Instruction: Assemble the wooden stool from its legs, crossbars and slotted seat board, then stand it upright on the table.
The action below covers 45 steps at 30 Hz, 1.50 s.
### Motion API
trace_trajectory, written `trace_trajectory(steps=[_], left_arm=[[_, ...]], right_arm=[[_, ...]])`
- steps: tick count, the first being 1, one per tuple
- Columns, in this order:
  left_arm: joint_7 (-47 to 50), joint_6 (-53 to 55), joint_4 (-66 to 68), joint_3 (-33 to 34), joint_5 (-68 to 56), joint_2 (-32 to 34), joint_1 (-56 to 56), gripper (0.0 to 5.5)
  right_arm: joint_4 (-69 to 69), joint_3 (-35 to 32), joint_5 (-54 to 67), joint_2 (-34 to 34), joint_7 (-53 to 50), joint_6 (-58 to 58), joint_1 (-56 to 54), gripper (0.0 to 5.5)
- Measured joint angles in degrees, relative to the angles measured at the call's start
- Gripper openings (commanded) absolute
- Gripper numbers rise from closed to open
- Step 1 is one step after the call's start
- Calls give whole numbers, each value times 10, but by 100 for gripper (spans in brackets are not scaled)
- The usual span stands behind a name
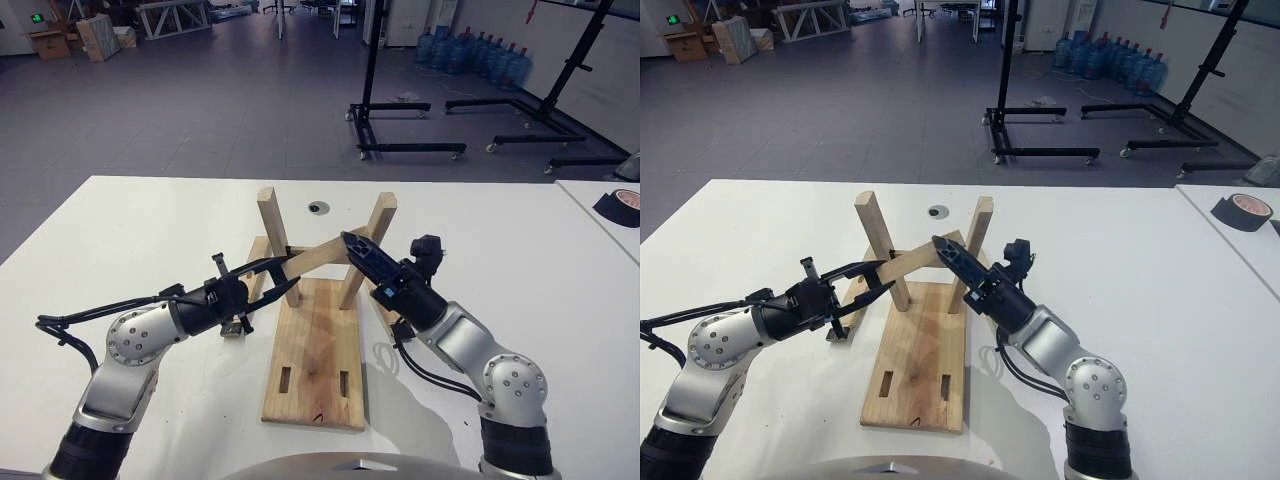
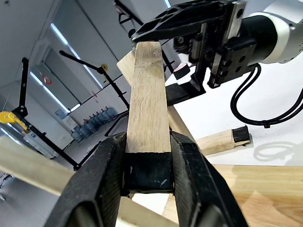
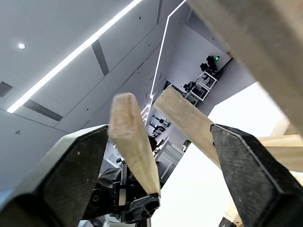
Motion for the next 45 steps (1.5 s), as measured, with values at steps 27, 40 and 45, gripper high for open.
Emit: trace_trajectory(steps=[27,40,45], left_arm=[[21,12,25,-32,19,-15,8,164],[151,104,0,-9,75,-42,42,284],[204,143,-16,9,75,-77,46,284]], right_arm=[[17,14,-43,25,17,-28,-10,40],[-43,-141,196,-97,9,3,109,40],[26,-154,55,-220,12,18,80,40]])
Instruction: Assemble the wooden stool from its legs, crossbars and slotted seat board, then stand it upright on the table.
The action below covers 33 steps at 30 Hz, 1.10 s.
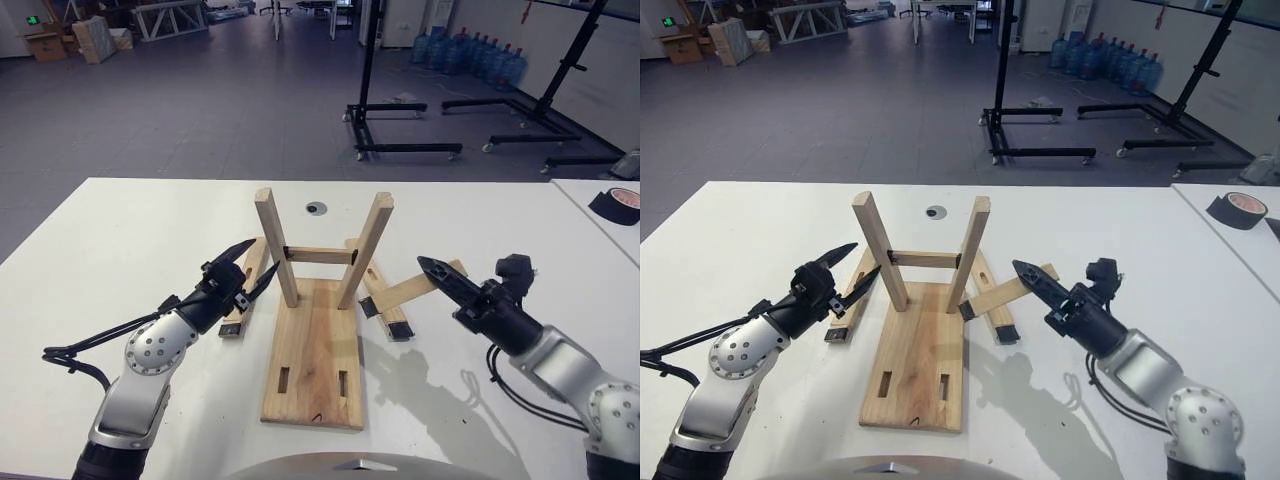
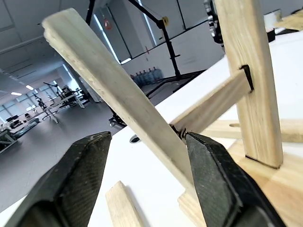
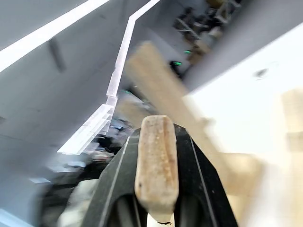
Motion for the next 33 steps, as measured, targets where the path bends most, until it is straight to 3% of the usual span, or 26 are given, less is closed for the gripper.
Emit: trace_trajectory(steps=[4,7,11,33], left_arm=[[50,4,13,1,20,-32,-19,284],[65,3,18,2,25,-41,-20,284],[77,-8,25,2,38,-45,-20,284],[161,3,52,57,47,-79,-45,284]], right_arm=[[12,84,-197,34,-114,-58,-136,40],[9,145,-313,58,-155,-68,-156,40],[19,179,-415,68,-171,-70,-167,40],[59,182,-555,127,-95,-72,-189,40]])
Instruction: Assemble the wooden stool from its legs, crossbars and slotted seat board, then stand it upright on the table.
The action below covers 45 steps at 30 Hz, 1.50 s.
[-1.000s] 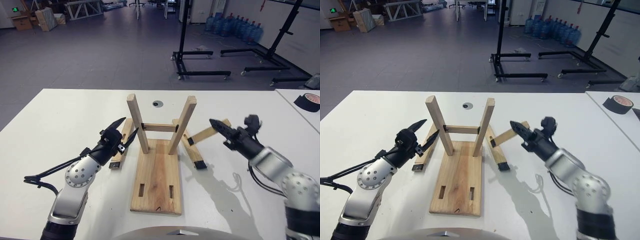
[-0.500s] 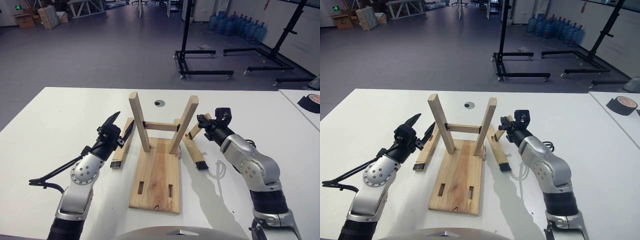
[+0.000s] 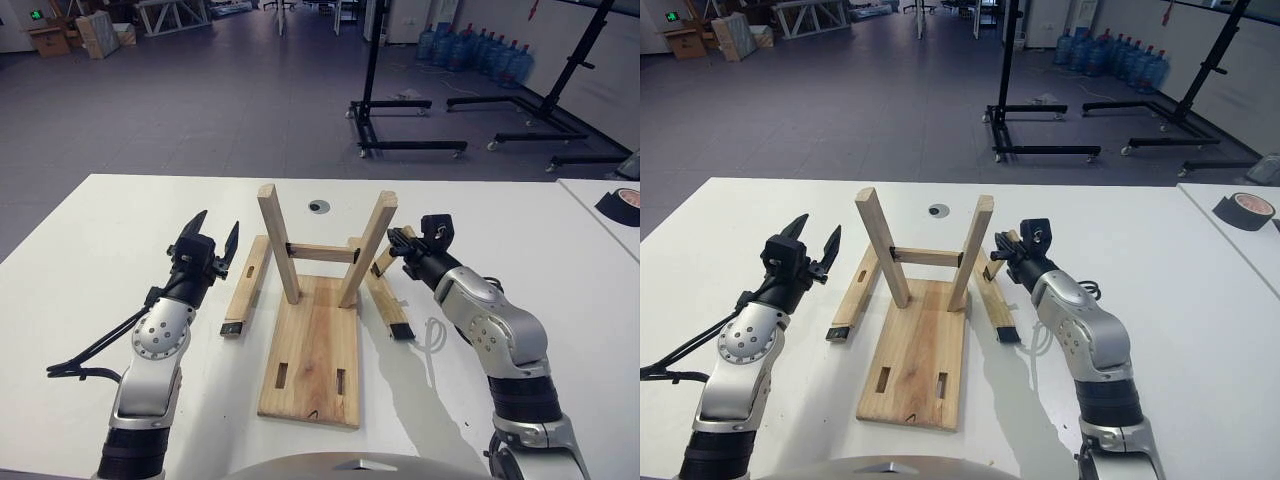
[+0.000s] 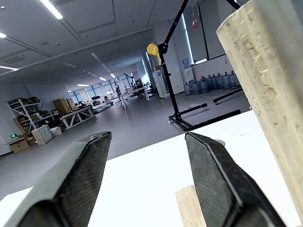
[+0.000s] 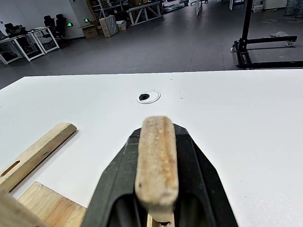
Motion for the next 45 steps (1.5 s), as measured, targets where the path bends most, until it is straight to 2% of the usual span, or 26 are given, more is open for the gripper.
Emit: trace_trajectory(steps=[18,34,45], left_arm=[[5,-23,31,-2,12,-11,0,284],[12,-43,32,-10,24,-13,7,284],[14,-45,33,-6,14,-15,14,284]], right_arm=[[-28,-17,-13,42,18,13,22,40],[-9,-78,-3,68,28,1,22,40],[-2,-74,-23,68,37,-10,22,40]])
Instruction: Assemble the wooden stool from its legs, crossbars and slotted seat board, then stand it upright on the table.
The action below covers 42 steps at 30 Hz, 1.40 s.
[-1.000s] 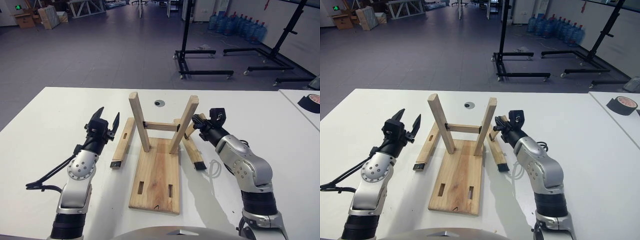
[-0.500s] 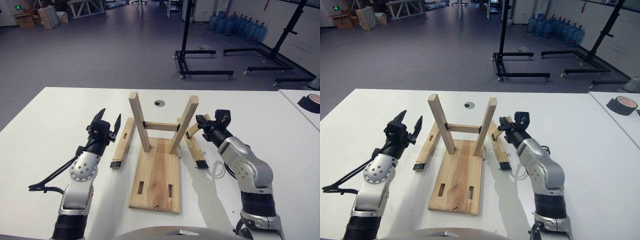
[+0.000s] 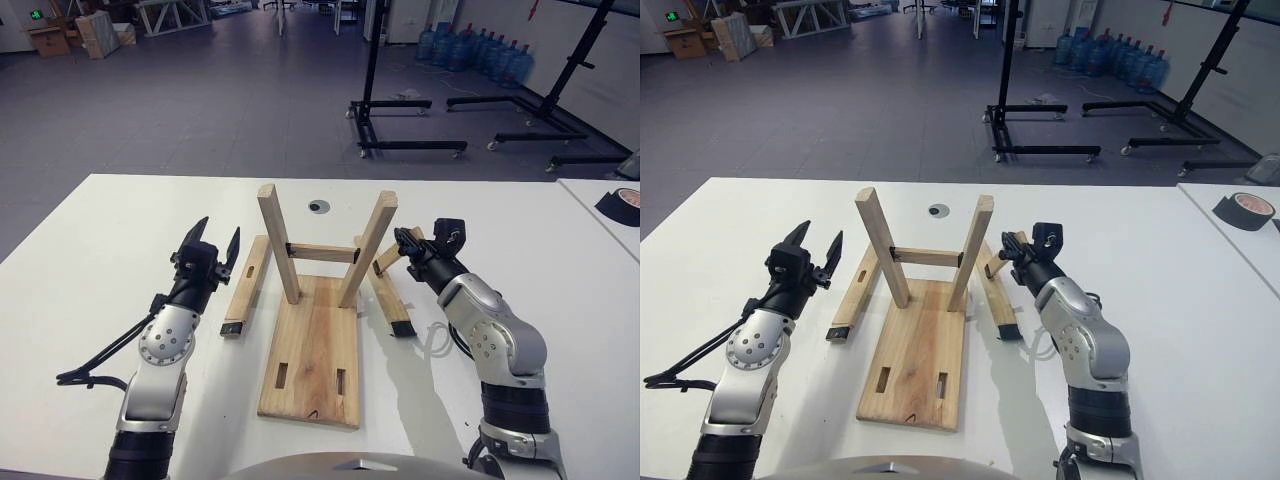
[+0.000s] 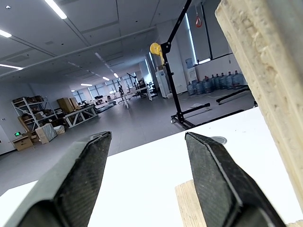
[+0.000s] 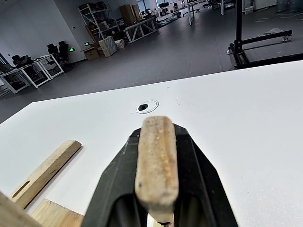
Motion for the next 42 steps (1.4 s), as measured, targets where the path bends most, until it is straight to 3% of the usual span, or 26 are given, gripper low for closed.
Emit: trace_trajectory(steps=[14,26,36,42], left_arm=[[3,0,0,0,1,-1,5,284],[9,0,0,-2,14,-1,16,284],[27,-3,-7,-7,29,-15,44,284],[30,-7,-13,-11,38,-22,53,284]], right_arm=[[4,27,-43,-16,11,1,1,40],[-2,47,-54,-104,70,76,-21,40],[26,66,-15,-255,211,189,-75,40],[24,55,-15,-238,195,185,-69,40]])
